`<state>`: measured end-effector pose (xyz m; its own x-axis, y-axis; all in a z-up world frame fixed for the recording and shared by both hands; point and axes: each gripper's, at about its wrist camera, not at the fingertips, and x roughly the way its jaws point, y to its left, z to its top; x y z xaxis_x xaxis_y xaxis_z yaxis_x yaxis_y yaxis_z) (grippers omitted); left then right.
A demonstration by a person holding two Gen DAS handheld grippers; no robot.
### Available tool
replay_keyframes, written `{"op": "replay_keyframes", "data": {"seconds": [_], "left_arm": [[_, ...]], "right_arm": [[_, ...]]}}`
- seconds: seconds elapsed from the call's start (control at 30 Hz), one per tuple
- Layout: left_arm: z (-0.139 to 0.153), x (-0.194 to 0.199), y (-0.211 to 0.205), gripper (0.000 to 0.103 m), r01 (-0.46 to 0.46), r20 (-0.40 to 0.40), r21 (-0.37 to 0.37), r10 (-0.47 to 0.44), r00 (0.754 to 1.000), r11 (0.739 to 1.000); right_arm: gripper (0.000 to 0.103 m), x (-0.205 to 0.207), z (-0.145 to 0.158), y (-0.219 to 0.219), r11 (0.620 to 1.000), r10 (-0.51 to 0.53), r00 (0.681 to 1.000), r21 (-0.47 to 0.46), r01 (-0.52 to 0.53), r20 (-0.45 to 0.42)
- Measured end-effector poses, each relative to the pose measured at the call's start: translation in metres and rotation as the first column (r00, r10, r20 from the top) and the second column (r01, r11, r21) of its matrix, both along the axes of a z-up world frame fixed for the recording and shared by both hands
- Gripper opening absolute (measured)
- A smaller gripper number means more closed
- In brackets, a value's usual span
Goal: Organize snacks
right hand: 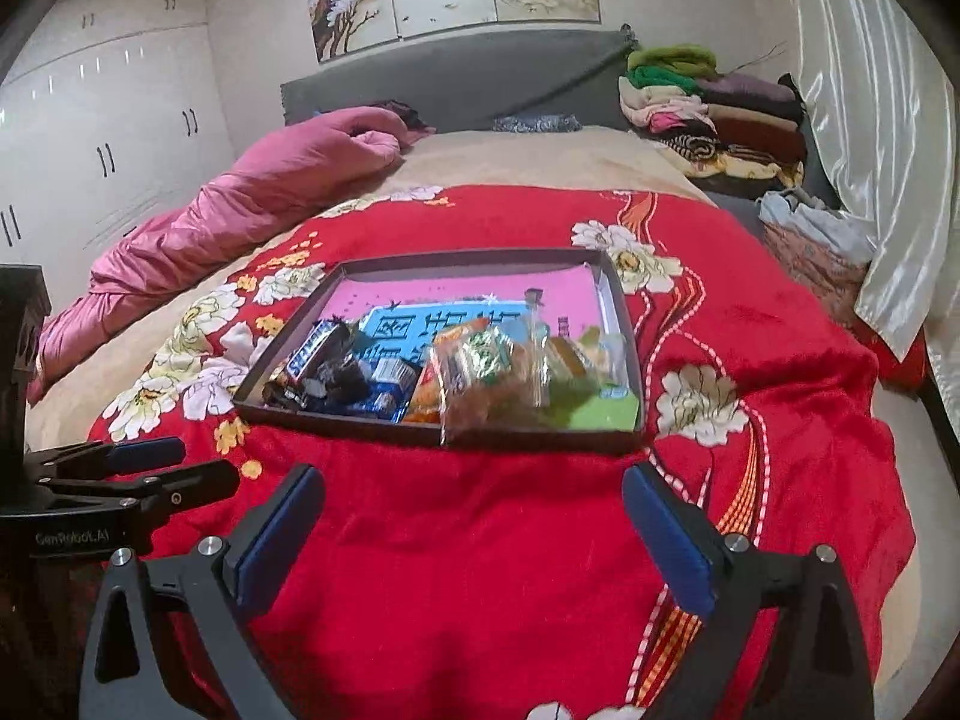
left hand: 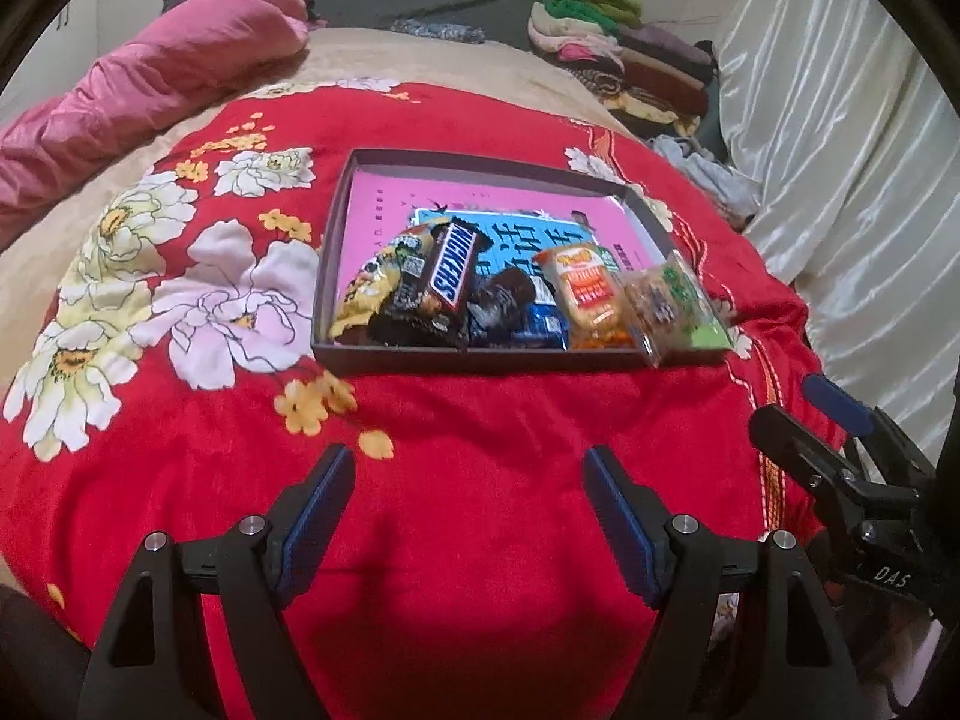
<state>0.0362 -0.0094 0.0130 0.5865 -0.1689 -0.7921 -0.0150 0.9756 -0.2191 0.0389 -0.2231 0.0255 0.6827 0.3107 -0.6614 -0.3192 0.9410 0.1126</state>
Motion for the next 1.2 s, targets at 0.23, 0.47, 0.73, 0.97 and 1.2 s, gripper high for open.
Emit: {"op": "replay_keyframes", "data": {"seconds": [0.23, 0.47, 0.73, 0.97, 1.2], "left_arm": [[0.008, -0.014, -0.007, 0.079, 0.015, 0.014, 0.018, -0.015, 1.0, 1.0], [0.01, -0.019, -0.009, 0.079, 0.022, 0.007, 0.014, -0.022, 1.0, 1.0], [0.01, -0.02, -0.005, 0.079, -0.003, -0.004, 0.032, 0.003, 1.0, 0.999], [0.009, -0.02, -0.004, 0.079, -0.003, -0.009, 0.037, 0.003, 1.0, 0.999], [0.011, -0.022, -0.004, 0.079, -0.002, -0.003, 0.043, 0.002, 1.0, 0.999]], "right_arm": [[0.1, -0.014, 0.001, 0.007, 1.0, 0.02, 1.0, -0.019, -0.02, -0.003], [0.101, -0.018, 0.002, 0.006, 1.0, 0.015, 1.0, -0.025, -0.015, 0.0], [0.101, -0.019, 0.003, 0.003, 1.0, 0.0, 1.0, -0.024, 0.0, 0.002], [0.101, -0.019, 0.003, 0.003, 1.0, -0.003, 1.0, -0.024, 0.003, 0.0], [0.101, -0.019, 0.002, -0.001, 1.0, -0.01, 1.0, -0.029, 0.01, -0.003]]}}
